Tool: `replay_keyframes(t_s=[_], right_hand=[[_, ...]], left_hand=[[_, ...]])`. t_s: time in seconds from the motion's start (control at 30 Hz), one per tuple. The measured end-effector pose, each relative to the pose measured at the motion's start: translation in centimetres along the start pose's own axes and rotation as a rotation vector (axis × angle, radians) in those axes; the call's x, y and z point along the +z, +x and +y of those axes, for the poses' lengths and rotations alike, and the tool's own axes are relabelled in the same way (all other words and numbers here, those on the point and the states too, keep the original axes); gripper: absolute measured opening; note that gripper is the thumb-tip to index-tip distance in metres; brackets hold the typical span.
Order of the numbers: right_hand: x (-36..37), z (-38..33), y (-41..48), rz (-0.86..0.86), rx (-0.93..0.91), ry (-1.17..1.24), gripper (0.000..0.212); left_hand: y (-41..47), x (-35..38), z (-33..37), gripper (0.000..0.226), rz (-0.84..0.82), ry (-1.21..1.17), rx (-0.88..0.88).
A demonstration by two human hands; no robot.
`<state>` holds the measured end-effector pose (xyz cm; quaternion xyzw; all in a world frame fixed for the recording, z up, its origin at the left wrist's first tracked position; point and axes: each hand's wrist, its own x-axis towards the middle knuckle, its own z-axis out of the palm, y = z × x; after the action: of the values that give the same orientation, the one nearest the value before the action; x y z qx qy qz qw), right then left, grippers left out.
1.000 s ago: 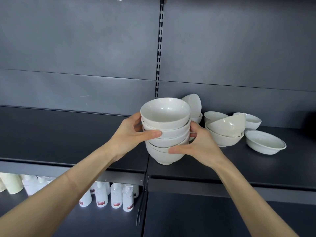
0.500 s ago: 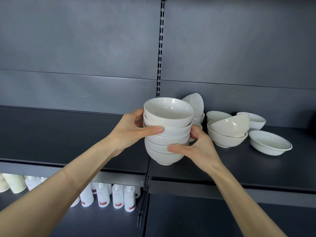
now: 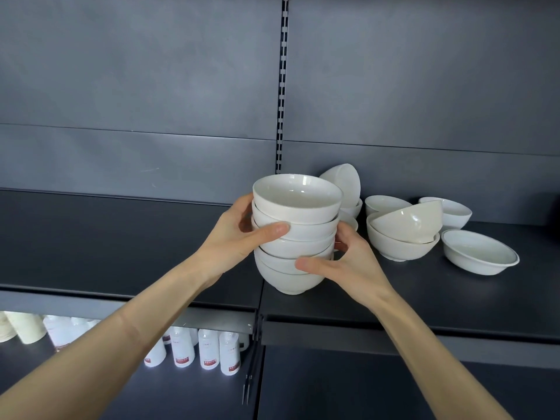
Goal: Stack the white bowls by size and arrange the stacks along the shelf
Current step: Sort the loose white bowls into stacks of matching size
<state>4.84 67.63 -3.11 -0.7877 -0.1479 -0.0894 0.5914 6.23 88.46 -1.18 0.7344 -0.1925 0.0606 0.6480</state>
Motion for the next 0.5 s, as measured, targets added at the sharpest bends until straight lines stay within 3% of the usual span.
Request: replay_keyframes(t_s=[0.23, 0.5], right_hand=[[-0.1, -0.5, 0.0, -0.091, 0.015, -0.005, 0.066], [0.5, 0.9, -0.4, -0.009, -0.022, 0.029, 0.056]], left_hand=[[0.1, 0.9, -0.5, 0.106, -0.055, 0.061, -0.022], [0.1, 2.0, -0.9, 0.100, 0.007, 0.035, 0.066]])
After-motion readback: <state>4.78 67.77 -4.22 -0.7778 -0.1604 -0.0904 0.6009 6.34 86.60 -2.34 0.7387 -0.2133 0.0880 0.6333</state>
